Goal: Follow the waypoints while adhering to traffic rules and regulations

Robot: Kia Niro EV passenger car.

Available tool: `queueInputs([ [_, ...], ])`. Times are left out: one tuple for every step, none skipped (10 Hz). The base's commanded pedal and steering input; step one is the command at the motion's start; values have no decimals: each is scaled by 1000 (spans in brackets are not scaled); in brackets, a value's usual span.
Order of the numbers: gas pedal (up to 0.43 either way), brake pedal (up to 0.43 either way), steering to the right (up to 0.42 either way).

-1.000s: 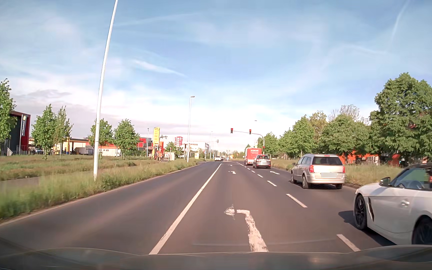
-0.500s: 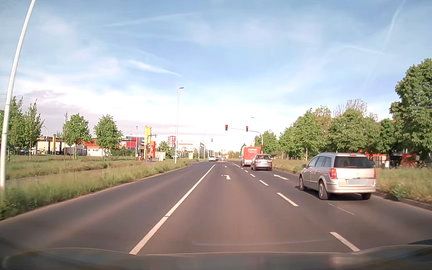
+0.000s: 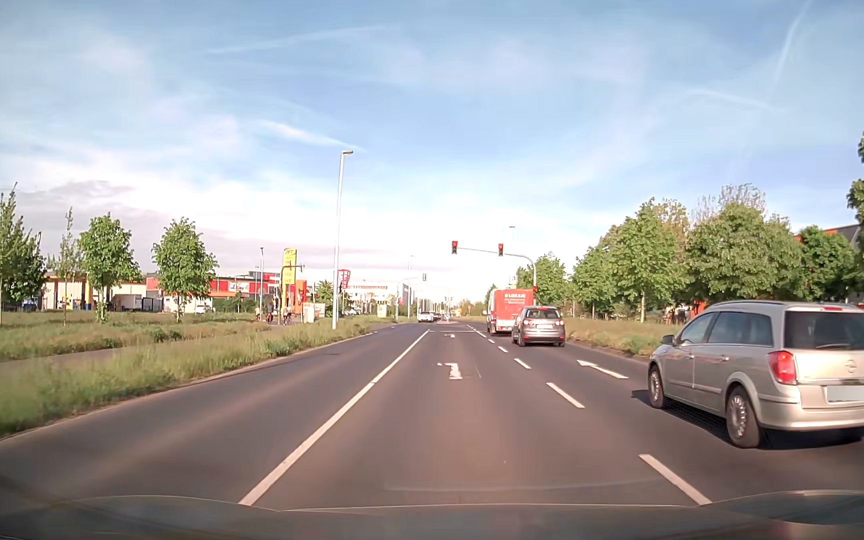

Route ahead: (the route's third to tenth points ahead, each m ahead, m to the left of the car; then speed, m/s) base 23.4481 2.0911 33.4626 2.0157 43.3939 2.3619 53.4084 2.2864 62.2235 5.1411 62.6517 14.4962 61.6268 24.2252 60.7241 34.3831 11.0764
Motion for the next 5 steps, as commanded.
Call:
queueInputs([
  [0, 201, -18],
  [0, 213, -16],
  [0, 226, -13],
  [0, 244, -11],
  [0, 250, -10],
])
